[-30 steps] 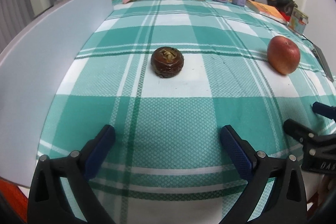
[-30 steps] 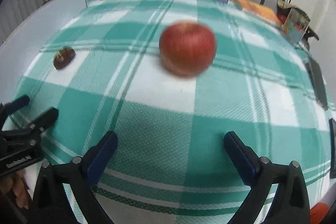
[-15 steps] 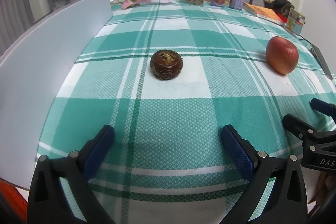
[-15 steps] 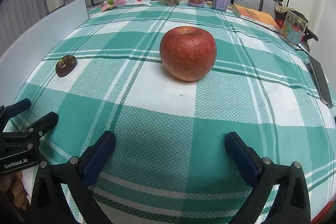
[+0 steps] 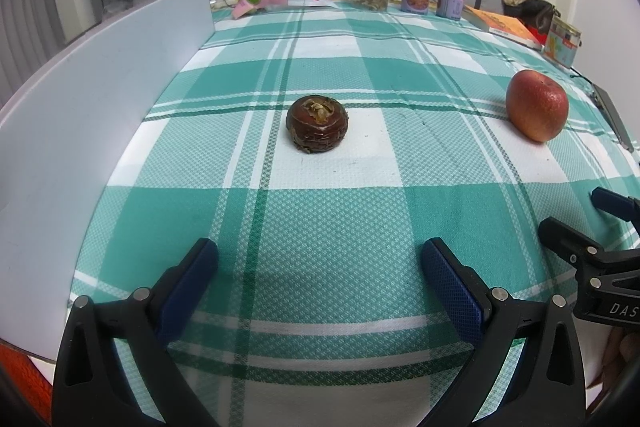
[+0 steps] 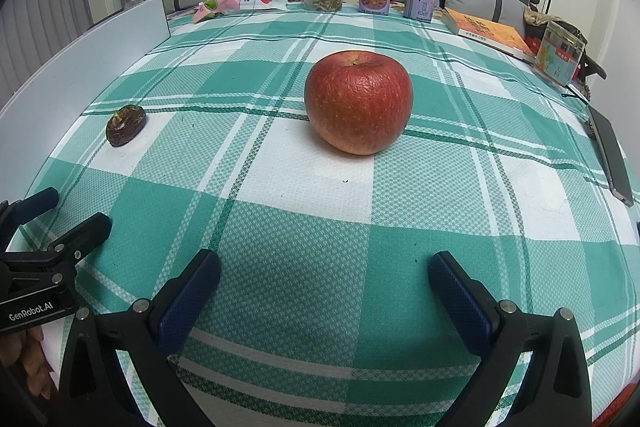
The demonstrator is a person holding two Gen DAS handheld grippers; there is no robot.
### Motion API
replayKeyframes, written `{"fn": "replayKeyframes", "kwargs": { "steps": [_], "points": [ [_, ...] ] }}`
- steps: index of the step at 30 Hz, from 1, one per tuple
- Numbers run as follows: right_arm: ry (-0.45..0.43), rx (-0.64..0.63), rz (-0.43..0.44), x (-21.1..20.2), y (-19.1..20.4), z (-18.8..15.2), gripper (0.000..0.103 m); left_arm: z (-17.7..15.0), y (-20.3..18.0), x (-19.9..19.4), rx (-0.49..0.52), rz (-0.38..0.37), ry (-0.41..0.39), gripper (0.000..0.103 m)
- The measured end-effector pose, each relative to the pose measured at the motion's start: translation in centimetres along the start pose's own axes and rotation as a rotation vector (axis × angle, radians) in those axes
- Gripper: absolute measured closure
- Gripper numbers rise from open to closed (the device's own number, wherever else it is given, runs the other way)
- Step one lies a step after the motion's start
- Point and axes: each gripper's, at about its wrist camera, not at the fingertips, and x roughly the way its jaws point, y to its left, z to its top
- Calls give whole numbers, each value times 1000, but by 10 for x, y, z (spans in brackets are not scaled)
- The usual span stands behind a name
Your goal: Organize fruits
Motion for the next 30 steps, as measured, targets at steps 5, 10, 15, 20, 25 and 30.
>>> {"fn": "replayKeyframes", "kwargs": {
  "steps": [5, 10, 15, 20, 25, 30],
  "points": [
    [0, 0, 0, 0, 0, 0, 0, 0, 0, 0, 0, 0, 1, 1],
    [0, -2, 5, 0, 0, 1, 0, 0, 1, 0, -3, -5, 4, 1],
    [40, -21, 54, 0, -5, 6, 0, 31, 14, 6, -17, -139, 169, 3],
    [161, 85, 245, 2, -37, 28, 0, 74, 25, 10, -10, -245, 202, 3],
    [276, 240, 301, 12, -83, 84, 0, 96, -1, 40, 152, -162, 235, 4],
    [350, 233, 324, 22, -86, 140, 0, 102, -2, 63, 137, -116, 286, 61]
  ]
}}
